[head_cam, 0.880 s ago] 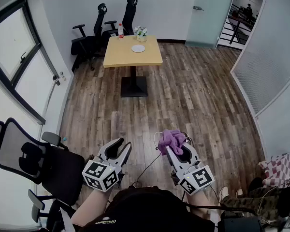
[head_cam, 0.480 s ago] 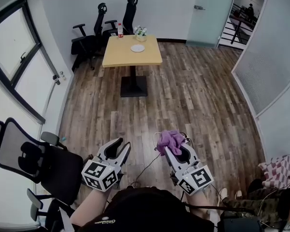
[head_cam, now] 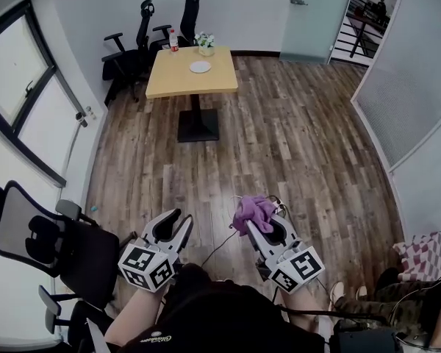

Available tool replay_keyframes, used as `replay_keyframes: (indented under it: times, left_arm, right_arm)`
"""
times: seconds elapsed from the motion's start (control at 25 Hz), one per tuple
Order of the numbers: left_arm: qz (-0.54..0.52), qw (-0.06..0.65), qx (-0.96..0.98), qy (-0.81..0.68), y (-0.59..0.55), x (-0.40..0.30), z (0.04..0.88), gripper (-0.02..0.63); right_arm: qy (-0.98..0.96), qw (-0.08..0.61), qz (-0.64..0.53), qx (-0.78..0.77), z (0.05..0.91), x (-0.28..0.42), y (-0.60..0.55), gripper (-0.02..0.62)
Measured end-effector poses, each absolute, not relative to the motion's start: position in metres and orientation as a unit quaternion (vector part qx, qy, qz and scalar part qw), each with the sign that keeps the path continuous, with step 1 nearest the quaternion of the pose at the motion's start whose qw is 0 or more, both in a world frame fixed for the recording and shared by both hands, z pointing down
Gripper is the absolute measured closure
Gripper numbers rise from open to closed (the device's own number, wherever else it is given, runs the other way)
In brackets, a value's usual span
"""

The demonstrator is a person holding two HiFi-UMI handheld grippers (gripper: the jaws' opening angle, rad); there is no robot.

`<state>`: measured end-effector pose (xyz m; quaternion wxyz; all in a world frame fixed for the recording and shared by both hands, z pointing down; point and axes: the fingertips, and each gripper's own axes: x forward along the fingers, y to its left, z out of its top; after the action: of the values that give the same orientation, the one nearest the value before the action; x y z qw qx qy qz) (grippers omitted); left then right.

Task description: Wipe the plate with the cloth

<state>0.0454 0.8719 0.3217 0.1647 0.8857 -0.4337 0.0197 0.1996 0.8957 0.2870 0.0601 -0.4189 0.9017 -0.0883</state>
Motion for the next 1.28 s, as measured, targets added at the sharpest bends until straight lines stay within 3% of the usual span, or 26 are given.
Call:
replay_keyframes:
  times: [0.56, 1.28]
  left_arm:
    - [0.003, 0.167, 0.886, -0.432, 0.759, 0.031, 0.333, 0.472]
    - [0.021, 0.171, 0.898, -0.405, 0.505, -0.086, 0.328, 0.491]
  right_arm:
    - [0.896, 0.047, -0.079, -0.435, 0.292, 0.194, 0.787, 0.488]
    - [0.878, 0.02, -0.088, -0.47, 0.29, 0.074, 0.538, 0.488]
